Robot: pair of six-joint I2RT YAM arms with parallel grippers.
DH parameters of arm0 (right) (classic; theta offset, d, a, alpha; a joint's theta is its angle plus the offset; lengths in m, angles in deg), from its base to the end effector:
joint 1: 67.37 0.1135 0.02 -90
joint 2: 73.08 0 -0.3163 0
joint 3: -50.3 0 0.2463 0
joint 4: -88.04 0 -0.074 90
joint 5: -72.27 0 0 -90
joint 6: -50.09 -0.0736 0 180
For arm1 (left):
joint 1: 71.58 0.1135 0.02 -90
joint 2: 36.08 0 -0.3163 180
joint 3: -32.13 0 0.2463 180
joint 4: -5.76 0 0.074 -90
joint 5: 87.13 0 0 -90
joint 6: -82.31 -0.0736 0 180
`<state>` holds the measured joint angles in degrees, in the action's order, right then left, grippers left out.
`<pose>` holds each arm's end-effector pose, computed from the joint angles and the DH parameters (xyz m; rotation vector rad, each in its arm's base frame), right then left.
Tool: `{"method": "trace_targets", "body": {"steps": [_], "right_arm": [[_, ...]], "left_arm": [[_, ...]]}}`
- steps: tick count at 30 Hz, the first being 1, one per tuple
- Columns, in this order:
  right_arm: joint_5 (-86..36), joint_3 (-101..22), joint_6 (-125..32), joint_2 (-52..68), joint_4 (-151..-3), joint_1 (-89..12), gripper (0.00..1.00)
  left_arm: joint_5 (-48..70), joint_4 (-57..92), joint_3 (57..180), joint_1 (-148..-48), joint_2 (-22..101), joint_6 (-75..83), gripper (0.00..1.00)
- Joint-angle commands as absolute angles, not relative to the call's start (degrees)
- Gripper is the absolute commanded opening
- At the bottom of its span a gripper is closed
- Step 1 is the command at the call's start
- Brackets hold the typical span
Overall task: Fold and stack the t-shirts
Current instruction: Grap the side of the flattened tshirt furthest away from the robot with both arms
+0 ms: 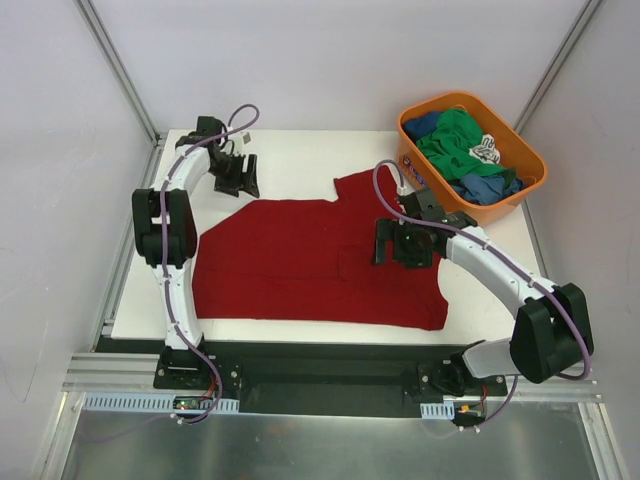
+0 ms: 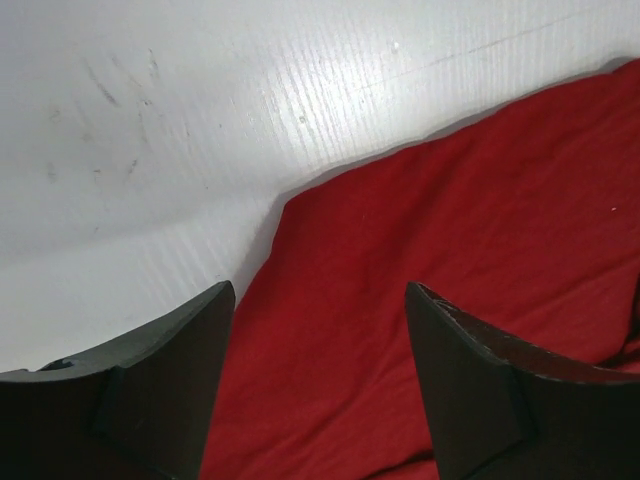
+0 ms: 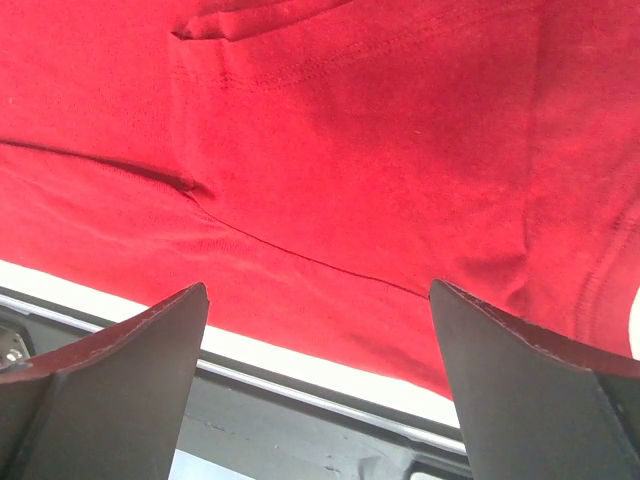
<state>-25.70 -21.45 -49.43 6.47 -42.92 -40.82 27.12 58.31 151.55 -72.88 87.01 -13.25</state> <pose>0.2522 0.1374 0.2682 -0.4388 2.5664 0.4124 0.5161 -0.0419 0.2455 0.3116 2.4799 -0.5073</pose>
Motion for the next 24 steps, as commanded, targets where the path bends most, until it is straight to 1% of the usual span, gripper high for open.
{"method": "trace_targets", "body": {"steps": [1,2,5,8,12,13,15,16,20,22,24], "right_arm": [[-23.3,-22.1,-47.8,4.4,-39.9,-40.9,0.97],[-23.3,-22.0,-47.8,4.3,-39.9,-41.0,0.97],[-22.8,-21.3,-47.9,3.8,-40.1,-40.8,0.97],[-23.0,-20.2,-48.2,3.5,-40.8,-40.9,0.97],[-23.8,-18.9,-48.4,2.7,-41.8,-40.9,0.97],[-23.8,-18.6,-48.3,2.5,-41.9,-40.8,0.97],[-23.4,-18.0,-48.4,2.2,-41.8,-40.9,0.97],[-23.4,-17.9,-48.3,1.9,-41.8,-40.8,0.97],[-23.4,-17.1,-48.5,0.8,-42.4,-40.9,0.97],[-23.4,-16.7,-48.4,0.0,-42.8,-40.9,0.97],[-23.4,-16.5,-48.2,-0.8,-42.9,-40.8,0.97]], "left_arm": [[30.6,60.6,153.4,-73.4,90.3,-16.7,0.66],[30.4,60.9,153.3,-73.6,90.7,-16.8,0.61],[27.2,61.4,153.4,-74.3,92.0,-16.7,0.58],[24.3,62.0,153.5,-75.3,92.9,-16.5,0.5],[21.2,62.0,153.7,-76.3,93.7,-16.0,0.36],[20.7,62.0,153.6,-76.5,93.7,-15.8,0.25],[19.3,62.0,153.1,-77.2,93.1,-15.4,0.11],[18.1,62.1,152.9,-77.5,92.3,-15.3,0.0],[8.4,62.0,151.4,-79.6,89.0,-13.5,0.0],[5.2,62.0,149.3,-81.1,86.0,-11.6,0.0],[-0.4,62.0,147.1,-82.4,84.0,-8.5,0.0]]}}
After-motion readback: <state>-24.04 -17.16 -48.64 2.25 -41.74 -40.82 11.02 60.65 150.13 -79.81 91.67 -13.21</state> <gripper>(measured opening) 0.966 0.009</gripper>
